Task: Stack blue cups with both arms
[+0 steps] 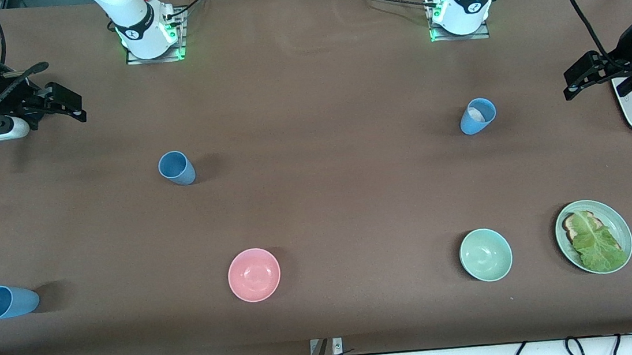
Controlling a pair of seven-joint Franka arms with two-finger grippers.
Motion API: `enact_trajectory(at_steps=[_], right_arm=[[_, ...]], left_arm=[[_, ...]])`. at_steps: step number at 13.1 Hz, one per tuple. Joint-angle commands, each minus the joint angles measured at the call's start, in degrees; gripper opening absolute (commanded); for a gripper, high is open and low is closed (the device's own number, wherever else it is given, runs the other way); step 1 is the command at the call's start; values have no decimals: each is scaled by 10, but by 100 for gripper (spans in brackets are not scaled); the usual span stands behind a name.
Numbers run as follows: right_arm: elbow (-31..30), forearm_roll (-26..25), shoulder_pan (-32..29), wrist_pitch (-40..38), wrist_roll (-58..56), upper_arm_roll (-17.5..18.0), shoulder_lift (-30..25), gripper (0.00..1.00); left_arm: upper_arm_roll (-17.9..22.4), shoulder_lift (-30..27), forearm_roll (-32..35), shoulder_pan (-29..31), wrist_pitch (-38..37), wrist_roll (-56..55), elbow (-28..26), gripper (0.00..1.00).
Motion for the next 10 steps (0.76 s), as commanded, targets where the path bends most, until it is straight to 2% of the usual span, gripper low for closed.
enact_trajectory(at_steps=[1, 10], right_arm=[[3, 11, -2, -1, -8, -2, -7, 100], [3, 5, -1, -1, -8, -5, -7, 100]], left_arm=[[0, -10, 2, -2, 10, -2, -12, 100], [-1, -8, 2, -3, 6, -3, -10, 100]])
